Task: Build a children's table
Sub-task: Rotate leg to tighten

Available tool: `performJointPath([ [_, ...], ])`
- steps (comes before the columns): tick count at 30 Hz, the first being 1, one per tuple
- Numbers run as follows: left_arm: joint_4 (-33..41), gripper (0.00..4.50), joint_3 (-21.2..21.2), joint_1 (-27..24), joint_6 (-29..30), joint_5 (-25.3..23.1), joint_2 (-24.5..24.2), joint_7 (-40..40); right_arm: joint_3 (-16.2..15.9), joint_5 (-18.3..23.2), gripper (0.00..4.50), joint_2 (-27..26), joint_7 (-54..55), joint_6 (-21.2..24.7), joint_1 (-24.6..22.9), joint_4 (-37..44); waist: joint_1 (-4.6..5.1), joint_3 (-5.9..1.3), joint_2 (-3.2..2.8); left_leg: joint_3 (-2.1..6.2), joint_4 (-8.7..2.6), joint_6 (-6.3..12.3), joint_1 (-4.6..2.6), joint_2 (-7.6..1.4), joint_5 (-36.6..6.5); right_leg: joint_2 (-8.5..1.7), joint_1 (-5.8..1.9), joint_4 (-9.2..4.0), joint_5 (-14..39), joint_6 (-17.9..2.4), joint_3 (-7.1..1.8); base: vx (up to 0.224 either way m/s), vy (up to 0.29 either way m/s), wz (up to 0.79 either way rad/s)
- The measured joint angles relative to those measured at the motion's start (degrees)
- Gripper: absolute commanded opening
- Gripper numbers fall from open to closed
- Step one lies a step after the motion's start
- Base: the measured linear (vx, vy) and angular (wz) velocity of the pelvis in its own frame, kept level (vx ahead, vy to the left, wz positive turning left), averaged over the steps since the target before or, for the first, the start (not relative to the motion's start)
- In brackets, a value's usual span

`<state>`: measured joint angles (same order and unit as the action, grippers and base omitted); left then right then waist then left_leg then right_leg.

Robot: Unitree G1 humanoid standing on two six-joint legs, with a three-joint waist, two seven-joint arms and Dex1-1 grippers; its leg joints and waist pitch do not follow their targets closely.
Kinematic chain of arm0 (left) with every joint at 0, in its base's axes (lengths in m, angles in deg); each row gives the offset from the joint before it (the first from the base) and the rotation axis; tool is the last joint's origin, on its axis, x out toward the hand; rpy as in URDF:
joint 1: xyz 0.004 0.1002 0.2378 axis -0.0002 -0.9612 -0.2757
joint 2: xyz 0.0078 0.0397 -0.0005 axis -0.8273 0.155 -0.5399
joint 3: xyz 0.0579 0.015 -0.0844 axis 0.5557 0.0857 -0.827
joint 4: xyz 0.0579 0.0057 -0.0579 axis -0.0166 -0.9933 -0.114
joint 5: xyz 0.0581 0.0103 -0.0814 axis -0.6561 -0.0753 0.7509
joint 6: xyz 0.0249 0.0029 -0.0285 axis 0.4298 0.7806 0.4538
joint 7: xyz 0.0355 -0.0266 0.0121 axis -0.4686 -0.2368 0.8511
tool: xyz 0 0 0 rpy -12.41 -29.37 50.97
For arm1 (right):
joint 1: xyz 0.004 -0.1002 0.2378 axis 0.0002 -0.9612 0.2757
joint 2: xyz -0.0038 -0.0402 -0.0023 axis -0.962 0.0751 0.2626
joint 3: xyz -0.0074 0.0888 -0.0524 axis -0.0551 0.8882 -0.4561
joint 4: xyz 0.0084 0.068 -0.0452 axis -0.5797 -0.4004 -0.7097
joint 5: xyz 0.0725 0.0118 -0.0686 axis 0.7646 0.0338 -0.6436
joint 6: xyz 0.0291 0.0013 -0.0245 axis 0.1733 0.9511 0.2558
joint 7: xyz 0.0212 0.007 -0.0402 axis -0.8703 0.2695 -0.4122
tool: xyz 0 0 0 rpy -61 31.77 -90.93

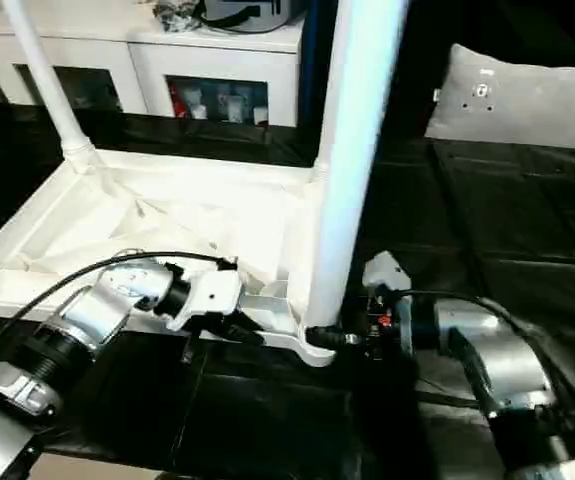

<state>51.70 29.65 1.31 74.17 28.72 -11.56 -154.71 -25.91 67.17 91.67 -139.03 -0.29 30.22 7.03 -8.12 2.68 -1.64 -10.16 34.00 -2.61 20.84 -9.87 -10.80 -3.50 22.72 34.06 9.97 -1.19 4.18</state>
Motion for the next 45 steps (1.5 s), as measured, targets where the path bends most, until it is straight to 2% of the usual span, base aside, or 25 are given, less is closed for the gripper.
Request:
performJointPath([
  [4, 0.32, 0.00, -1.28, -0.40, 4.70, -0.33, 1.15, 3.41, 1.30, -0.62, 2.48, -2.82, 5.97, 2.11, 0.05, -0.07, 0.63, 0.01, 0.01, -0.01, -0.01, -0.06, -0.51, 0.01, 0.06, 0.00, -0.38, -0.12, 0.03, 0.05, -0.01, 0.000, 0.000, 0.00],
  [6, 0.00, 0.00, -3.80, -0.73, 10.29, -1.93, 3.92, 10.69, 3.90, -2.68, 2.48, -8.82, 16.29, 3.47, 2.51, -3.06, 2.41, 0.06, 0.04, 0.02, 0.07, -0.07, -0.86, 0.02, 0.06, -0.04, -0.71, -0.38, 0.05, 0.08, 0.15, -0.028, 0.011, -0.03],
  [7, -0.27, 0.00, -5.13, -0.69, 13.23, -2.39, 5.99, 14.78, 5.28, -3.67, 2.48, -11.72, 22.06, 4.07, 4.30, -4.95, 3.39, 0.07, -0.12, 0.07, 0.07, -0.07, -0.88, 0.02, 0.06, -0.23, -0.81, -0.70, 0.05, 0.08, 0.53, -0.056, 0.021, -0.06],
  [9, -0.66, 0.00, -6.39, -0.14, 17.78, -2.98, 11.05, 22.61, 7.34, -5.65, 2.48, -15.04, 32.11, 4.39, 7.58, -7.91, 5.59, 0.25, -0.51, 0.34, 0.10, -0.03, -0.69, 0.01, 0.04, -1.30, -1.15, -1.80, 0.05, 0.09, 2.54, -0.042, 0.073, -0.15],
  [10, -0.77, 0.00, -6.75, -0.14, 18.66, -2.89, 12.87, 24.93, 7.96, -5.96, 2.48, -15.53, 34.62, 4.16, 8.17, -8.74, 6.26, 0.32, -0.62, 0.50, 0.01, 0.02, -0.68, -0.01, 0.00, -1.57, -1.41, -2.38, 0.05, 0.09, 3.24, -0.030, 0.089, -0.17],
  [12, -1.27, 0.00, -6.88, -0.15, 20.11, -2.32, 15.97, 28.60, 8.79, -6.09, 2.48, -15.91, 38.02, 2.95, 8.70, -10.01, 7.73, 0.38, -0.69, 0.64, -0.01, 0.31, -0.65, -0.03, -0.17, -1.92, -1.85, -3.18, 0.04, 0.11, 4.17, 0.010, 0.068, -0.07],
  [13, -1.30, 0.00, -6.84, -0.14, 20.36, -2.03, 16.46, 29.28, 8.93, -6.08, 2.48, -15.98, 38.61, 2.71, 8.74, -10.12, 8.13, 0.39, -0.68, 0.60, 0.00, 0.36, -0.63, 0.00, -0.20, -2.00, -1.84, -3.21, 0.04, 0.10, 4.21, 0.020, 0.054, -0.03],
  [14, -1.30, 0.00, -6.86, -0.14, 20.61, -1.86, 16.65, 29.76, 8.94, -6.10, 3.04, -16.07, 38.98, 2.49, 8.74, -10.14, 8.30, 0.39, -0.68, 0.58, 0.00, 0.39, -0.63, 0.03, -0.22, -2.04, -1.83, -3.22, 0.04, 0.11, 4.21, 0.000, 0.000, 0.00],
  [16, -1.15, 0.00, -7.02, -0.11, 20.62, -2.16, 16.58, 30.29, 8.95, -7.22, 3.18, -16.70, 39.20, 1.74, 8.68, -10.13, 8.27, 0.38, -0.69, 0.59, -0.10, 0.40, -0.61, 0.01, -0.22, -2.04, -1.79, -3.20, 0.04, 0.11, 4.29, 0.000, 0.000, 0.00],
  [17, -1.07, 0.00, -7.11, -0.11, 20.44, -2.43, 16.45, 30.46, 8.94, -7.38, 3.40, -16.89, 39.18, 1.45, 8.67, -10.06, 8.13, 0.38, -0.68, 0.59, -0.16, 0.40, -0.58, -0.01, -0.22, -2.03, -1.73, -3.17, 0.03, 0.11, 4.31, 0.000, 0.000, 0.00],
  [22, -0.66, 0.00, -6.17, -0.06, 17.69, -3.00, 13.95, 29.16, 8.57, -6.91, 3.72, -16.05, 36.27, -0.64, 6.91, -8.57, 7.62, 0.38, -0.68, 0.58, -0.21, 0.40, -0.42, -0.06, -0.22, -1.99, -1.60, -2.96, -0.31, 0.05, 4.21, 0.000, 0.000, 0.00],
  [23, -0.66, 0.00, -6.09, -0.04, 17.23, -2.99, 13.46, 28.77, 8.46, -6.74, 3.96, -15.66, 35.60, -0.91, 6.65, -8.35, 7.50, 0.37, -0.68, 0.55, -0.20, 0.40, -0.40, -0.05, -0.22, -1.99, -1.56, -2.91, -0.52, 0.01, 4.14, 0.000, 0.000, 0.00],
  [26, -0.69, 0.00, -5.26, 0.20, 14.63, -2.97, 12.03, 27.14, 7.99, -5.54, 4.18, -13.09, 31.93, -1.74, 5.27, -6.71, 6.44, 0.37, -0.66, 0.36, -0.23, 0.46, -0.20, 0.00, -0.29, -1.97, -1.17, -2.69, -1.37, 0.13, 3.76, 0.000, 0.000, 0.00],
  [30, -1.97, 0.00, -4.50, 1.30, 9.17, -2.96, 7.60, 22.18, 6.91, -4.61, 4.47, -8.16, 23.09, -2.42, 2.93, -4.78, 5.32, 0.34, -0.64, 0.33, -0.28, 0.71, 0.28, -0.11, -0.11, -1.81, -0.25, -1.72, -1.29, -0.12, 3.51, 0.000, 0.000, 0.00],
  [33, -3.13, 0.00, -4.11, 1.76, 5.65, -3.00, 5.18, 19.19, 6.68, -3.44, 4.47, -5.45, 18.47, -2.41, 2.47, -4.21, 4.83, 0.34, -0.64, 0.16, -0.15, 0.73, 0.43, -0.12, -0.09, -1.80, 0.31, -1.13, -1.10, -0.20, 3.19, 0.000, 0.000, 0.00],
  [38, -4.20, 0.00, -2.13, 2.30, 0.25, -2.87, 2.10, 12.84, 5.68, -1.94, 4.47, 0.33, 10.20, -2.70, 2.34, -1.94, 4.22, 0.33, -0.61, 0.07, 0.05, 0.51, 0.33, -0.09, -0.21, -1.81, 0.25, -1.04, -0.95, 0.04, 2.97, 0.000, 0.000, 0.00],
  [42, -4.20, 0.00, -1.17, 2.30, -2.98, -2.25, -0.27, 6.99, 5.17, -1.53, 4.47, 2.32, 4.86, -3.31, 2.34, -1.95, 3.10, 0.33, -0.59, 0.04, 0.12, 0.42, 0.26, -0.09, -0.25, -1.81, 0.18, -1.03, -0.93, 0.07, 2.91, 0.000, 0.000, 0.00],
  [43, -4.15, 0.00, -0.85, 2.29, -3.66, -2.10, -0.56, 5.70, 4.65, -1.12, 4.21, 2.64, 3.50, -3.27, 2.34, -1.95, 2.88, 0.33, -0.59, 0.03, 0.12, 0.42, 0.25, -0.09, -0.25, -1.81, 0.14, -1.03, -0.93, 0.07, 2.90, 0.000, 0.000, 0.00],
  [45, -3.81, 0.00, -0.01, 2.28, -5.13, -1.67, -1.16, 3.13, 3.22, -0.38, 4.13, 3.33, 0.79, -2.91, 2.43, -1.93, 2.43, 0.34, -0.54, -0.01, 0.13, 0.41, 0.24, -0.09, -0.24, -1.81, 0.11, -1.00, -0.93, 0.07, 2.84, 0.000, 0.000, 0.00],
])
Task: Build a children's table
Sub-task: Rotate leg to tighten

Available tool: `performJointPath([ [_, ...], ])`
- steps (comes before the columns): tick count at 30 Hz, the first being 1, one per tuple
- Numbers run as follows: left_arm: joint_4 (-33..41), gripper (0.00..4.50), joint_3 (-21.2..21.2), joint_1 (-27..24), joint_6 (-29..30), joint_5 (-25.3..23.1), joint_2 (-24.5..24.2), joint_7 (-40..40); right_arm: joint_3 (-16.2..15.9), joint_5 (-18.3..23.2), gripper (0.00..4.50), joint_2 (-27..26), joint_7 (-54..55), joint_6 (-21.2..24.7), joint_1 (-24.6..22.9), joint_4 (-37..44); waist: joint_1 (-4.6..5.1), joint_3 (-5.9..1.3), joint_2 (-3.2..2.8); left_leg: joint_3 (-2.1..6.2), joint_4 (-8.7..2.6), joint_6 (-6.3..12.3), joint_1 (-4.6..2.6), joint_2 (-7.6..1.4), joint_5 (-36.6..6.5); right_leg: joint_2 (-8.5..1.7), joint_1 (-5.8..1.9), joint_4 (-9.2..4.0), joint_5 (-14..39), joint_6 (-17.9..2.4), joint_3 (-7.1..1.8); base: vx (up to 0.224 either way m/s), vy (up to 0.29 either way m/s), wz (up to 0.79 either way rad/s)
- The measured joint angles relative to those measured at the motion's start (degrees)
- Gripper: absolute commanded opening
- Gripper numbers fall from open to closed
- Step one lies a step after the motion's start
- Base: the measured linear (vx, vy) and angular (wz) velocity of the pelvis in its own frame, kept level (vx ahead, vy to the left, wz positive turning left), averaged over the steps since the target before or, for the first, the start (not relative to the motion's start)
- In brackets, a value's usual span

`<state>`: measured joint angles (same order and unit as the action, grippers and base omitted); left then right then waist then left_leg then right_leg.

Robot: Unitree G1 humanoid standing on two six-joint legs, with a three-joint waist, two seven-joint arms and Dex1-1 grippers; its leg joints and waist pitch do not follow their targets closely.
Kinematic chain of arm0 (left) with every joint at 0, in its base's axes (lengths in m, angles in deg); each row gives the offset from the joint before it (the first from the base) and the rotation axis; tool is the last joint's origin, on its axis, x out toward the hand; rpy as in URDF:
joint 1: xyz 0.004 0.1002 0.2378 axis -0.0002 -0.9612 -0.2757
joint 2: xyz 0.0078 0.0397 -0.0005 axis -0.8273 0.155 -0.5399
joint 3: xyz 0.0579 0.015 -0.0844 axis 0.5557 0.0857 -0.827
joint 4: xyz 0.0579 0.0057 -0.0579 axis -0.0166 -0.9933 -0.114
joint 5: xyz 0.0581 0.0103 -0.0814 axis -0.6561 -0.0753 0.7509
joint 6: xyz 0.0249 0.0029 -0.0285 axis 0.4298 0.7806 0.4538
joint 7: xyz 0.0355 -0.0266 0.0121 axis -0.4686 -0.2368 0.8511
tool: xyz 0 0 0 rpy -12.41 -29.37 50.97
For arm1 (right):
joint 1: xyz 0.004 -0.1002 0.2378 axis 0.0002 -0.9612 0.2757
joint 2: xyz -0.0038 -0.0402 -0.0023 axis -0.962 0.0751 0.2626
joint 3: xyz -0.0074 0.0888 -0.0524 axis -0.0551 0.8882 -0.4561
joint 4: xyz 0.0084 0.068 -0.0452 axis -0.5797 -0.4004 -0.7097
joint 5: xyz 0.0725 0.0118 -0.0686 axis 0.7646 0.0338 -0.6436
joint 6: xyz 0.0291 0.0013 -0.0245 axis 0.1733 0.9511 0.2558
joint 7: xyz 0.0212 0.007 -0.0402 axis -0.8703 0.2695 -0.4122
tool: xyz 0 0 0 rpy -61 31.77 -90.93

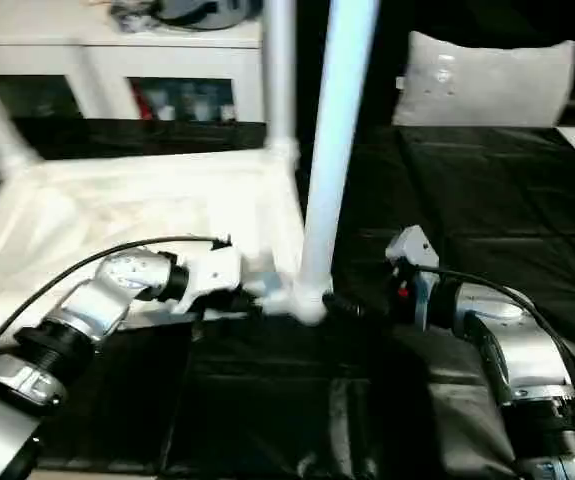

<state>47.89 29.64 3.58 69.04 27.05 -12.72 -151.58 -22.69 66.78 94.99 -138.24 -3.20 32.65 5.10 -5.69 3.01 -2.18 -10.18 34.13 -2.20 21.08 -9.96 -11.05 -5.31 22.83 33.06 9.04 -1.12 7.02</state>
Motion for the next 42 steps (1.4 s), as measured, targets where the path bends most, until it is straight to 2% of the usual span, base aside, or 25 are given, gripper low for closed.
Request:
performJointPath([
  [6, 0.41, 0.00, 1.00, 0.00, -2.63, 0.18, -0.95, -3.86, -2.11, 1.50, 3.65, 0.38, -4.48, 1.02, 0.92, 0.05, -0.96, -0.03, 0.08, -0.05, 0.01, 0.01, 0.00, 0.00, 0.01, -0.01, 0.01, 0.05, -0.01, -0.01, -0.06, 0.000, 0.000, 0.00],
  [13, 1.64, 0.00, 1.80, -0.27, -2.85, 0.47, -1.12, -5.53, -3.71, 1.85, 3.21, -0.64, -6.43, 1.36, 1.19, -0.15, -1.46, -0.03, 0.09, -0.06, 0.02, 0.01, 0.01, 0.01, 0.01, -0.02, 0.02, 0.05, -0.02, -0.03, -0.06, 0.000, 0.000, 0.00],
  [15, 1.64, 0.00, 1.81, -0.33, -3.21, 0.47, -1.10, -6.00, -4.11, 2.07, 2.91, -0.70, -6.81, 1.51, 1.19, -0.19, -1.58, -0.03, 0.09, -0.06, 0.02, 0.01, 0.01, 0.00, 0.01, -0.02, 0.01, 0.05, -0.02, -0.03, -0.07, 0.000, 0.000, 0.00],
  [23, 1.86, 0.00, 1.77, -0.55, -3.30, 0.52, -1.15, -6.17, -4.30, 2.44, 2.38, -0.83, -7.13, 2.06, 1.19, -0.13, -1.73, -0.06, 0.13, -0.06, 0.03, 0.00, -0.02, 0.00, 0.01, -0.02, 0.01, 0.08, -0.01, -0.03, -0.07, 0.000, 0.000, 0.00],
  [28, 2.69, 0.00, 0.73, -1.17, 1.60, 1.21, 0.32, -5.35, -2.56, 2.95, 2.17, -1.27, -4.80, 4.50, -1.18, 2.98, -2.23, -0.18, 0.14, -0.08, 0.04, 0.00, -0.08, 0.00, 0.01, -0.02, -0.04, 0.09, -0.01, -0.02, -0.09, 0.000, 0.000, 0.00],
  [31, 3.28, 0.00, -0.10, -1.55, 4.92, 1.26, 0.79, -4.00, -1.97, 3.24, 2.14, -2.52, -1.41, 6.30, -1.94, 4.50, -2.12, -0.27, 0.07, -0.10, 0.04, -0.15, -0.20, 0.00, 0.09, -0.02, -0.11, 0.10, -0.03, 0.01, -0.12, 0.000, 0.000, 0.00],
  [32, 3.68, 0.00, -0.66, -1.88, 7.02, 1.11, 1.29, -2.57, -1.51, 2.84, 2.14, -3.80, 1.43, 6.72, -1.94, 4.50, -1.95, -0.31, 0.13, -0.10, 0.04, -0.17, -0.30, 0.00, 0.11, -0.02, -0.19, 0.10, -0.03, 0.01, -0.12, 0.000, 0.000, 0.00],
  [33, 3.55, 0.00, -1.72, -2.00, 9.67, 0.29, 2.16, 0.62, -0.48, 1.71, 2.13, -6.85, 6.26, 7.11, -1.83, 4.09, -1.26, -0.35, 0.23, -0.09, 0.04, -0.30, -0.54, -0.01, 0.18, 0.00, -0.33, 0.12, -0.03, 0.02, -0.10, 0.000, 0.000, 0.00],
  [35, 3.47, 0.00, -2.41, -1.99, 12.50, -0.17, 3.11, 3.75, 0.39, 0.66, 2.12, -9.45, 11.77, 7.34, -1.21, 3.37, -0.08, -0.34, 0.22, -0.08, 0.04, -0.33, -0.83, 0.03, 0.20, -0.03, -0.58, -0.04, -0.01, 0.05, -0.07, 0.000, 0.000, 0.00],
  [37, 3.13, 0.00, -2.99, -1.99, 15.57, -0.48, 5.39, 7.75, 1.47, -0.75, 2.10, -11.51, 17.15, 7.73, -0.04, 1.85, 1.64, -0.33, 0.22, 0.02, 0.08, -0.32, -1.13, 0.02, 0.18, -0.04, -1.01, -0.52, 0.03, 0.11, 0.22, 0.000, 0.000, 0.00],
  [38, 2.69, 0.00, -3.65, -1.97, 17.01, -0.70, 6.79, 10.04, 2.09, -1.48, 2.10, -12.70, 20.02, 7.98, 0.88, 0.86, 2.60, -0.33, 0.18, 0.17, 0.06, -0.31, -1.12, -0.01, 0.18, -0.04, -1.23, -0.99, 0.03, 0.11, 0.52, 0.000, 0.000, 0.00],
  [39, 1.33, 0.00, -4.79, -1.49, 18.92, -0.97, 9.11, 13.74, 3.06, -2.83, 2.07, -14.95, 24.75, 8.41, 2.65, -0.95, 3.82, -0.27, 0.05, 0.44, 0.08, -0.30, -1.08, -0.08, 0.17, -0.12, -1.55, -1.60, 0.03, 0.11, 1.21, 0.000, 0.000, 0.00],
  [41, -0.31, 0.00, -5.86, -0.39, 21.57, -1.28, 12.09, 19.20, 4.28, -4.31, 2.07, -17.64, 31.58, 8.87, 5.01, -3.20, 5.21, -0.07, -0.34, 0.71, 0.10, -0.28, -1.08, -0.44, 0.15, -0.13, -2.19, -2.74, 0.03, 0.12, 2.24, -0.015, 0.026, -0.05],
  [42, -1.14, 0.00, -6.54, 0.18, 22.96, -1.33, 13.81, 22.21, 4.71, -5.08, 2.07, -19.19, 35.38, 8.53, 6.49, -4.82, 6.06, 0.06, -0.53, 0.86, 0.09, -0.27, -0.95, -0.54, 0.14, -0.13, -2.37, -2.85, 0.09, 0.17, 2.39, 0.000, 0.000, 0.00],
])
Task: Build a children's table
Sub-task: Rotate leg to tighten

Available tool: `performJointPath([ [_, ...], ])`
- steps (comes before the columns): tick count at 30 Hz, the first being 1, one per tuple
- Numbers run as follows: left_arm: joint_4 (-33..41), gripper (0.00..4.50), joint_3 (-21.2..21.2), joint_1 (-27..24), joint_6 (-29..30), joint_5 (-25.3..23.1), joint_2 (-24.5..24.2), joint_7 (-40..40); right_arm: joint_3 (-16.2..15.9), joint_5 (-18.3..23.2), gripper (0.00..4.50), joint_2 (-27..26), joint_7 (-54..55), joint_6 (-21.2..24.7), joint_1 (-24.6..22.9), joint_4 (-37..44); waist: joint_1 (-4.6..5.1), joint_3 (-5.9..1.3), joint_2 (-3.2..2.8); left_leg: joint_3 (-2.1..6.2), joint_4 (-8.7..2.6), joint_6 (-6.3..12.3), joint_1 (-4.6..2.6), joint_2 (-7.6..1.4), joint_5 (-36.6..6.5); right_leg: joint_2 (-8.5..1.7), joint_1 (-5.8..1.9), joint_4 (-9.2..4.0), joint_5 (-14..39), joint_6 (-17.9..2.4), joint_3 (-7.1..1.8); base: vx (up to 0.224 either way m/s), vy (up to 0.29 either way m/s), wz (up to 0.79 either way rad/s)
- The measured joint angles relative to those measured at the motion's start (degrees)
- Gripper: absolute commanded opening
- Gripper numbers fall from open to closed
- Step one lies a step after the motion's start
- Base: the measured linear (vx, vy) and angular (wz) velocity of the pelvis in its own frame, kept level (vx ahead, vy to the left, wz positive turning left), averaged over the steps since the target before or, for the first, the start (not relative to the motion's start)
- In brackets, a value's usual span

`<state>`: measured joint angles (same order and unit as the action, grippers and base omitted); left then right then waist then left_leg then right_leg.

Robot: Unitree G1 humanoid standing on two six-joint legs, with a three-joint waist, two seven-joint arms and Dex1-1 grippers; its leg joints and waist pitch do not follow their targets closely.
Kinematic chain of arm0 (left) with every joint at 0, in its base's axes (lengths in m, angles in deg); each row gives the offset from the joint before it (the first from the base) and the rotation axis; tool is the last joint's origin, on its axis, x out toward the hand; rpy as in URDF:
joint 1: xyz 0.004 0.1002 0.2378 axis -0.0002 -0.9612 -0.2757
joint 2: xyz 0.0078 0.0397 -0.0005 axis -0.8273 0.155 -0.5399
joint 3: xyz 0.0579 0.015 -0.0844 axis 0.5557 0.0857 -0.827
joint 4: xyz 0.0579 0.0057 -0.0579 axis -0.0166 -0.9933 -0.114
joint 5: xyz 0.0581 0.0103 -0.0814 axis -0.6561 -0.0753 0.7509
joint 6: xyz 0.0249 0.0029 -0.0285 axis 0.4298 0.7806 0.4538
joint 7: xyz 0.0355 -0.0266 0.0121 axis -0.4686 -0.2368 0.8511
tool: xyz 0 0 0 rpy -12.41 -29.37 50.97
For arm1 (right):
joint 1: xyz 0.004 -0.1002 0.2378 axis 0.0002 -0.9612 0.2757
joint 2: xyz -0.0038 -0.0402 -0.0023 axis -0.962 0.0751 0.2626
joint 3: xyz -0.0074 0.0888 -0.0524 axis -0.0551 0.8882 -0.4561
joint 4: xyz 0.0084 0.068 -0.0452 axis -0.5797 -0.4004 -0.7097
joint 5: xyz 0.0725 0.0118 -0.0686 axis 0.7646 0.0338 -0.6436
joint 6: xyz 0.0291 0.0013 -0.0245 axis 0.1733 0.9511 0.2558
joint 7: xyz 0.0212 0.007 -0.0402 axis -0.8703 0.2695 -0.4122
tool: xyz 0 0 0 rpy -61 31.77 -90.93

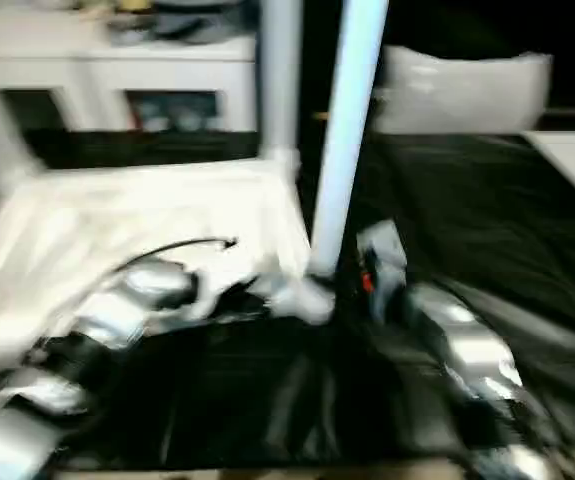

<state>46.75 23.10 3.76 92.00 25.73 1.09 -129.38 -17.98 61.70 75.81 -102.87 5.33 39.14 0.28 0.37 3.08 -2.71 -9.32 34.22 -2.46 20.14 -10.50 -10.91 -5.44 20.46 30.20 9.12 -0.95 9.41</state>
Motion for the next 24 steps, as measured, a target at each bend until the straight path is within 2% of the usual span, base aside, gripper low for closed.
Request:
performJointPath([
  [1, -0.42, 0.00, -0.05, 0.25, 0.44, 0.00, 0.88, 1.41, 0.19, -0.33, 2.40, -0.47, 1.70, -0.35, 0.40, -0.52, 0.44, 0.07, 0.06, -0.07, -0.01, 0.00, -0.04, 0.04, 0.00, 0.02, 0.01, 0.28, 0.08, 0.04, -0.27, 0.000, 0.000, 0.00],
  [2, -0.99, 0.00, -0.17, 0.48, 0.57, -0.03, 1.55, 2.76, 0.65, -0.41, 2.59, -1.20, 3.02, -1.08, 0.97, -1.72, 0.76, 0.21, 0.39, -0.25, -0.01, -0.01, -0.22, 0.31, -0.01, -0.01, 0.17, 0.98, 0.19, 0.02, -0.92, 0.000, 0.000, 0.00],
  [3, -1.42, 0.00, -0.15, 0.87, 0.77, -0.30, 2.12, 3.81, 1.37, -0.35, 2.72, -2.05, 4.03, -2.10, 1.31, -2.72, 1.00, 0.31, 0.75, -0.31, 0.04, -0.03, -0.80, 0.67, -0.04, -0.18, 0.62, 1.39, 0.19, 0.06, -1.19, 0.000, 0.000, 0.00],
  [4, -1.43, 0.00, -0.09, 0.98, 0.86, -0.65, 2.49, 4.18, 1.67, -0.33, 2.73, -2.47, 4.36, -2.52, 1.49, -3.19, 0.95, 0.44, 0.87, -0.38, 0.13, -0.17, -0.96, 0.70, -0.38, -0.52, 0.88, 1.35, 0.21, 0.08, -0.59, 0.000, 0.000, 0.00],
  [5, -1.41, 0.00, -0.14, 1.03, 0.84, -0.76, 2.57, 4.34, 1.79, -0.30, 2.81, -2.70, 4.51, -2.73, 1.60, -3.36, 0.83, 0.64, 0.91, -0.35, 0.43, -0.30, -0.92, 0.70, -1.27, -1.02, 0.86, 1.06, 0.21, 0.08, 0.54, 0.030, -0.012, -0.19],
  [6, -1.39, 0.00, -0.25, 1.16, 0.82, -0.76, 2.45, 4.39, 1.86, -0.32, 2.94, -2.93, 4.51, -2.91, 1.75, -3.37, 0.96, 0.44, -0.26, 0.49, 0.79, -0.22, -0.16, 0.15, -1.42, -1.29, -0.17, -0.05, 0.20, 0.11, 3.07, 0.090, 0.044, -0.24],
  [7, -1.39, 0.00, -0.27, 1.21, 0.75, -0.76, 2.33, 4.33, 1.89, -0.33, 3.07, -3.04, 4.49, -3.19, 1.72, -3.38, 0.92, 0.51, -0.73, 1.27, 0.75, -0.24, 0.08, -0.43, -1.43, -1.25, -0.67, -0.82, 0.21, 0.16, 4.19, 0.090, 0.044, -0.24],
  [8, -1.39, 0.00, -0.18, 1.24, 0.35, -0.78, 1.94, 4.05, 1.85, -0.35, 3.14, -3.23, 4.31, -3.42, 1.70, -3.34, 0.89, 0.55, -0.82, 1.48, 0.68, -0.29, 0.32, -0.60, -1.40, -0.97, -0.70, 0.14, 0.71, 0.71, 3.72, 0.079, 0.039, -0.07],
  [9, -1.40, 0.00, 0.01, 1.22, 0.04, -0.84, 1.69, 3.88, 1.83, -0.35, 3.19, -3.29, 3.98, -3.61, 1.45, -3.28, 0.82, 0.79, -0.09, 1.11, 0.73, -0.43, -0.30, -0.14, -1.31, -0.82, -0.27, 2.10, 1.54, 0.59, 1.78, 0.000, 0.000, 0.00],
  [10, -1.41, 0.00, 0.34, 1.21, -0.35, -0.95, 1.39, 3.79, 1.82, -0.34, 3.19, -3.21, 3.76, -3.85, 1.26, -3.22, 0.79, 0.92, 1.04, 0.77, 0.77, -0.44, -1.15, 0.83, -1.32, -0.85, 0.17, 2.90, 1.25, 0.14, -0.02, 0.000, 0.000, 0.00],
  [11, -1.45, 0.00, 0.53, 1.18, -0.81, -1.05, 0.91, 3.48, 1.83, -0.28, 3.34, -2.88, 3.13, -4.27, 0.83, -3.01, 0.69, 1.06, 1.46, 0.67, 0.79, -0.47, -1.67, 1.45, -1.39, -0.90, 0.71, 3.27, 0.75, 0.13, -0.73, 0.059, -0.055, 0.23],
  [12, -1.46, 0.00, 0.98, 1.14, -2.18, -1.08, 0.38, 2.95, 1.72, 0.01, 3.47, -1.69, 1.40, -5.00, 0.30, -2.59, 0.17, 1.18, 1.60, 0.47, 1.31, -0.69, -1.53, 1.51, -1.95, -1.10, 0.89, 3.11, 0.75, 0.15, -0.47, 0.103, -0.025, -0.12],
  [13, -1.40, 0.00, 0.96, 1.18, -3.22, -0.93, -0.17, 2.31, 1.51, 0.45, 3.59, -1.11, -0.01, -5.52, -0.10, -2.12, -0.64, 1.04, 1.09, 0.87, 0.90, -0.22, -0.63, 1.42, -2.36, -1.30, 0.87, 2.86, 0.75, 0.15, 0.20, 0.103, -0.025, -0.12],
  [14, -1.35, 0.00, 0.95, 1.19, -3.89, -0.90, -0.48, 1.92, 1.53, 0.67, 3.66, -0.85, -0.72, -6.08, -0.53, -2.01, -0.95, 0.84, 0.78, 1.40, 0.92, -0.27, -0.14, 1.35, -2.28, -1.30, 1.02, 2.59, 0.75, 0.15, 0.76, 0.115, 0.017, -0.24],
  [15, -1.33, 0.00, 0.96, 1.22, -4.51, -0.90, -0.64, 1.57, 1.55, 0.74, 3.79, -0.58, -1.36, -6.48, -0.77, -1.88, -0.99, 0.77, 0.75, 1.48, 0.85, -0.73, 0.13, 0.89, -1.76, -0.90, 1.05, 2.24, 0.74, 0.15, 0.82, 0.052, 0.008, 0.00],
  [16, -1.33, 0.00, 1.07, 1.24, -5.07, -0.92, -0.80, 1.25, 1.43, 0.78, 3.91, 0.17, -2.36, -6.53, -0.88, -1.66, -1.00, 0.73, 0.68, 1.41, 0.76, -0.62, 0.21, 0.69, -1.25, -0.73, 1.08, 2.12, 0.62, -0.03, 0.75, 0.052, 0.008, 0.00],
  [18, -1.27, 0.00, 1.64, 1.28, -7.74, -0.74, -2.84, -1.62, 0.12, 0.93, 4.03, 4.70, -7.91, -6.72, -2.41, 0.17, -1.32, 0.72, 0.70, 1.06, 0.78, -0.57, 0.40, 0.73, -1.24, -0.75, 1.18, 2.07, 0.24, -0.27, 0.40, 0.000, 0.000, 0.00],
  [20, -1.28, 0.00, 1.56, 1.28, -9.57, -0.67, -4.87, -3.61, -0.18, 1.01, 4.11, 6.97, -11.60, -6.75, -3.40, 0.30, -1.59, 0.68, 0.79, 0.84, 0.76, -0.46, 0.44, 0.80, -1.33, -0.75, 1.32, 2.06, -0.34, -0.37, 0.05, 0.000, 0.000, 0.00],
  [22, -1.42, 0.00, 1.88, 1.29, -12.73, -0.66, -7.18, -6.31, -0.49, 1.72, 4.42, 9.54, -15.83, -6.75, -3.90, 0.31, -2.19, 0.68, 0.77, 0.66, 0.47, -0.44, 0.50, 0.85, -1.33, -0.74, 1.60, 2.07, -0.66, -0.45, -0.16, 0.000, 0.000, 0.00],
  [24, -1.42, 0.00, 2.34, 1.29, -15.05, -0.50, -8.67, -8.91, -0.59, 2.36, 4.47, 12.24, -19.47, -6.78, -3.93, 0.56, -2.76, 0.67, 0.75, 0.52, 0.25, -0.14, 0.51, 0.79, -1.14, -0.72, 1.76, 2.15, -0.65, -0.64, -0.16, 0.000, 0.000, 0.00],
])
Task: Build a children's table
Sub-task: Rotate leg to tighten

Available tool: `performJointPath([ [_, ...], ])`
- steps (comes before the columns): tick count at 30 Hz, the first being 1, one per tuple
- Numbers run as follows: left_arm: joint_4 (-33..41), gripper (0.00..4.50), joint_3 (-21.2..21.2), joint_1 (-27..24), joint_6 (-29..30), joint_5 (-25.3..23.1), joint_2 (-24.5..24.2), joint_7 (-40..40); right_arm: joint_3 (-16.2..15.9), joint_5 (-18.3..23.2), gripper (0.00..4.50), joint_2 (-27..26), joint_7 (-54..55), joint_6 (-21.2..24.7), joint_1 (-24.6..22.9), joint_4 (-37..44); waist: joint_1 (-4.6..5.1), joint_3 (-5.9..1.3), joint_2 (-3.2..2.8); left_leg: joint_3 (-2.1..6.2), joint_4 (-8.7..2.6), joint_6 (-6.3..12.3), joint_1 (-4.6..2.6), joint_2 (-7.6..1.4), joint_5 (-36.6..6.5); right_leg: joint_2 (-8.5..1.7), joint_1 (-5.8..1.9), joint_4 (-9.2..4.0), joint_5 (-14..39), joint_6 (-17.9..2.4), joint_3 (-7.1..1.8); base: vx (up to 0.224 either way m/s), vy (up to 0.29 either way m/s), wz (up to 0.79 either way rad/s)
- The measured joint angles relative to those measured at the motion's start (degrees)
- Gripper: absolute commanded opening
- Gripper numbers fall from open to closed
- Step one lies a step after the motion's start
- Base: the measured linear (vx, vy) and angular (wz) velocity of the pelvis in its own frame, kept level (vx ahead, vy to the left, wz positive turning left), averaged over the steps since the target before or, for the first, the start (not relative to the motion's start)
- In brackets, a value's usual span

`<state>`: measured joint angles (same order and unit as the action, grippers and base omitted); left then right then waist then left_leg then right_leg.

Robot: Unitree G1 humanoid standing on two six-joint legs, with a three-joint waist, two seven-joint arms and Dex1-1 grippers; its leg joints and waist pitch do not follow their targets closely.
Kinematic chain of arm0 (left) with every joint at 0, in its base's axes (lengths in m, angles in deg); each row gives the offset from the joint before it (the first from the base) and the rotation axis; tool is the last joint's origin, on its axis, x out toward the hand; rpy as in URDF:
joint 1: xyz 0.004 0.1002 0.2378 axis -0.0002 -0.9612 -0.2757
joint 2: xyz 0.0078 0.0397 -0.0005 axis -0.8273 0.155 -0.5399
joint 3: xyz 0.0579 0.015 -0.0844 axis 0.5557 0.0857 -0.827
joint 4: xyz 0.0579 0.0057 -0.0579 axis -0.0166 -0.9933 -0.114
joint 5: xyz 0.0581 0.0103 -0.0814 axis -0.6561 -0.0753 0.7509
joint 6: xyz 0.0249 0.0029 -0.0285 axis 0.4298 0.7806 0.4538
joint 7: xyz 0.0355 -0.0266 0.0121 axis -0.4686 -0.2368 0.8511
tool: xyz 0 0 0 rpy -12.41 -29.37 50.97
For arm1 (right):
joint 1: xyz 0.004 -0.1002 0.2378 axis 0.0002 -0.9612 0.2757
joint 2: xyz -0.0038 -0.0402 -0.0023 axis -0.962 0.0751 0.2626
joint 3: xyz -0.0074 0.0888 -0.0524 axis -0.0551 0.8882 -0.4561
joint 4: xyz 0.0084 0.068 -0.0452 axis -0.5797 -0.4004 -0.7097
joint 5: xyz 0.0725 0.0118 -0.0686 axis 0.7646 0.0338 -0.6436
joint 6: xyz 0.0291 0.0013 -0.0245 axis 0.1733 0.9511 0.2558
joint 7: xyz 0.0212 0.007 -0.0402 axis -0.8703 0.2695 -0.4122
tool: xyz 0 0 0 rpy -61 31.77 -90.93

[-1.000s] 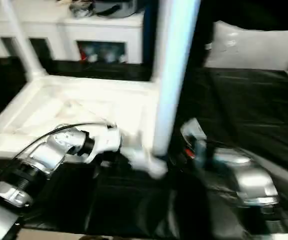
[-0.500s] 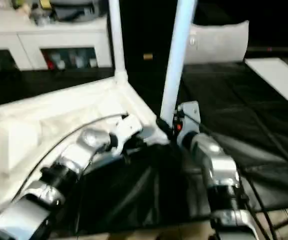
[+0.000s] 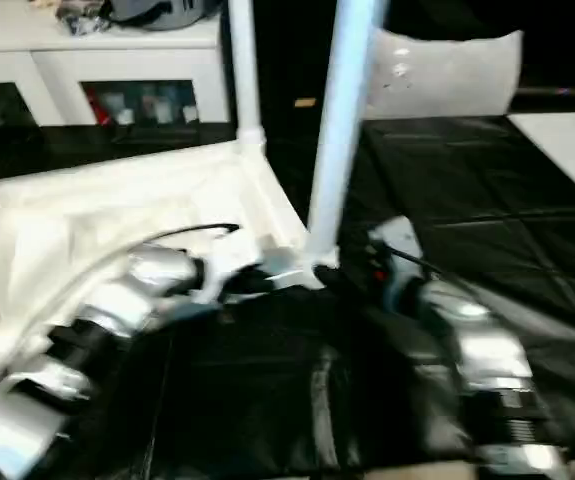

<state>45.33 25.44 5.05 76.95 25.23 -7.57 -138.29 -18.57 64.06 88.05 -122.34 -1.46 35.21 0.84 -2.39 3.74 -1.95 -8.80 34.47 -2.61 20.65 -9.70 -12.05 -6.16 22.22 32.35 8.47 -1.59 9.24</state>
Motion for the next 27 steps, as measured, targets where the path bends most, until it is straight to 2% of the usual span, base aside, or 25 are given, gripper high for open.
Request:
performJointPath([
  [2, 0.01, 0.00, 0.30, 0.00, -1.63, 0.15, -0.64, -1.87, -0.38, 0.28, 4.47, 1.44, -2.46, -0.45, 0.04, 0.59, -0.63, -0.01, -0.01, -0.10, -0.02, 0.02, 0.06, -0.03, -0.04, 0.00, 0.18, 0.22, 0.21, -0.06, -0.05, 0.000, 0.000, 0.00],
  [5, 0.13, 0.00, 0.99, 0.00, -4.59, 0.94, -2.02, -5.59, -2.17, 0.60, 4.47, 3.74, -7.57, -1.06, 0.10, 1.74, -1.59, -0.03, 0.03, -0.29, 0.12, 0.08, 0.46, -0.03, -0.08, -0.03, 0.92, 0.79, 0.44, -0.19, -0.32, 0.000, 0.000, 0.00],
  [9, 0.43, 0.00, 2.47, -0.32, -8.82, 1.85, -4.84, -12.51, -3.72, 2.29, 4.10, 7.27, -16.31, -1.09, -0.04, 2.29, -3.21, -0.04, 0.05, -0.70, 0.13, 0.03, 0.30, -0.31, -0.02, 0.01, 0.92, 0.97, 0.47, -0.26, -0.33, 0.000, 0.000, 0.00],
  [10, 0.46, 0.00, 2.69, -0.32, -9.34, 1.84, -5.14, -13.71, -4.21, 2.54, 4.10, 7.29, -17.62, -1.09, -0.04, 2.62, -3.48, -0.04, 0.06, -0.88, 0.14, -0.01, 0.22, -0.37, 0.00, 0.01, 0.90, 0.98, 0.45, -0.29, -0.37, 0.000, 0.000, 0.00],
  [11, 0.55, 0.00, 2.97, -0.32, -9.88, 1.85, -5.32, -14.78, -4.69, 2.83, 3.79, 7.29, -18.73, -1.09, -0.11, 3.07, -3.68, -0.04, 0.06, -0.91, 0.17, -0.03, 0.21, -0.37, 0.01, 0.01, 0.89, 0.98, 0.43, -0.30, -0.42, 0.000, 0.000, 0.00],
  [13, 1.22, 0.00, 4.02, -0.32, -10.48, 1.87, -5.59, -17.02, -6.05, 3.10, 3.71, 7.35, -20.90, -1.09, -0.20, 3.59, -4.20, -0.05, 0.08, -1.02, 0.21, -0.10, 0.09, -0.37, 0.01, -0.01, 0.80, 0.98, 0.50, -0.18, -0.54, 0.000, 0.000, 0.00],
  [14, 1.52, 0.00, 4.45, -0.32, -11.09, 1.90, -5.85, -18.00, -6.57, 3.31, 3.61, 7.34, -21.86, -1.09, -0.19, 3.61, -4.31, -0.08, 0.13, -1.06, 0.21, -0.19, -0.18, -0.37, -0.01, -0.01, 0.77, 0.98, 0.58, -0.03, -0.59, 0.000, 0.000, 0.00],
  [18, 2.32, 0.00, 5.59, -0.49, -12.44, 2.56, -6.86, -21.53, -8.25, 4.10, 3.28, 7.28, -24.41, -0.90, 0.20, 3.59, -4.63, -0.10, 0.18, -1.15, 0.23, -0.33, -0.22, -0.36, -0.09, -0.06, 0.64, 0.98, 0.55, -0.08, -0.70, 0.000, 0.000, 0.00],
  [22, 2.64, 0.00, 5.79, -0.55, -12.62, 2.54, -6.90, -22.16, -8.80, 4.48, 2.89, 6.92, -25.98, -0.21, 0.31, 3.59, -4.85, -0.16, 0.28, -1.15, 0.22, -0.30, -0.21, -0.36, -0.07, -0.06, 0.64, 1.04, 0.44, -0.27, -0.71, 0.000, 0.000, 0.00],
  [25, 2.76, 0.00, 5.80, -0.60, -12.62, 2.55, -6.84, -22.22, -8.95, 4.84, 2.78, 6.92, -26.74, 0.58, 0.31, 3.59, -4.99, -0.17, 0.28, -1.15, 0.21, -0.24, -0.20, -0.36, -0.03, -0.06, 0.65, 1.06, 0.46, -0.23, -0.70, 0.000, 0.000, 0.00],
  [27, 2.76, 0.00, 5.83, -0.60, -12.62, 2.60, -6.82, -22.23, -9.34, 4.95, 2.49, 6.93, -26.75, 0.86, 0.31, 3.59, -5.07, -0.17, 0.29, -1.15, 0.21, -0.24, -0.20, -0.36, -0.03, -0.06, 0.65, 1.06, 0.46, -0.23, -0.70, 0.000, 0.000, 0.00],
])
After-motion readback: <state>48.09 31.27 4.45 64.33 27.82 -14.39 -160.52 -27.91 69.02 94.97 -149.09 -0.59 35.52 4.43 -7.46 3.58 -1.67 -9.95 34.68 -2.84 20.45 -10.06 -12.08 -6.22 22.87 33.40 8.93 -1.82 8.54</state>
